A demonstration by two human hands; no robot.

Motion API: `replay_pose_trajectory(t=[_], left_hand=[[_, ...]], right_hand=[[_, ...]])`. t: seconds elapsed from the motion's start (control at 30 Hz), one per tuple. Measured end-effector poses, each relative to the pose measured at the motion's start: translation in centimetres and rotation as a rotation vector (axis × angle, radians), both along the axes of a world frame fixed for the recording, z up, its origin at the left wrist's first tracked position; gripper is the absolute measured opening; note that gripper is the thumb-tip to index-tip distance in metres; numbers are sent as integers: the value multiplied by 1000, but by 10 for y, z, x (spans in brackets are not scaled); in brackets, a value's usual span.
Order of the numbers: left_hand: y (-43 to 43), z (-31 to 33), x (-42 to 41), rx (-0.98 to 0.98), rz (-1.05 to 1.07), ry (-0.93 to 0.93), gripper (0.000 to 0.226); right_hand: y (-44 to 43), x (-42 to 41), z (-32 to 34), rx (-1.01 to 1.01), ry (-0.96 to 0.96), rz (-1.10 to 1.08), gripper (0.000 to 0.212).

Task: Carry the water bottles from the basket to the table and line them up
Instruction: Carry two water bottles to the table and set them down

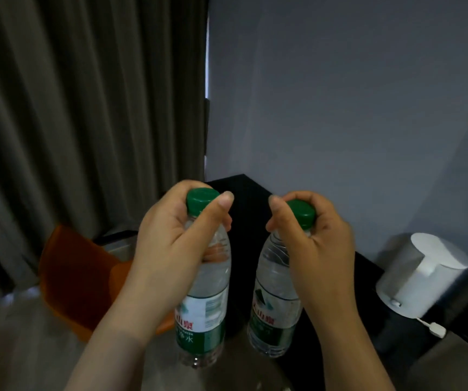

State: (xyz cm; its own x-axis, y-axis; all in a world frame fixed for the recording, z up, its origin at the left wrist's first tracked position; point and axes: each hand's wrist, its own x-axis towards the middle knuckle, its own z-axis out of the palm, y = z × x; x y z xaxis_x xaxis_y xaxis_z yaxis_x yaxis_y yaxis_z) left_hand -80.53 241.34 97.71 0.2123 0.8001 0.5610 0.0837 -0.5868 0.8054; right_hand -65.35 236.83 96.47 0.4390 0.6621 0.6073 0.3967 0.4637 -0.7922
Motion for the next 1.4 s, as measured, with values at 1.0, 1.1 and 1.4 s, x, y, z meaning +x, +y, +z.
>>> replay_pose_trajectory(t=[1.0,1.1,1.4], left_hand=[[258,-61,139,-144,-559,66,27],[275,-65,178,-130,-580,102,26],[319,-104,272,-181,-657,242,12]], right_hand=[[170,90,-64,-205,55,-561,17],[181,124,-72,-226,98,-550,17],[198,205,-100,-374,122,-549,18]])
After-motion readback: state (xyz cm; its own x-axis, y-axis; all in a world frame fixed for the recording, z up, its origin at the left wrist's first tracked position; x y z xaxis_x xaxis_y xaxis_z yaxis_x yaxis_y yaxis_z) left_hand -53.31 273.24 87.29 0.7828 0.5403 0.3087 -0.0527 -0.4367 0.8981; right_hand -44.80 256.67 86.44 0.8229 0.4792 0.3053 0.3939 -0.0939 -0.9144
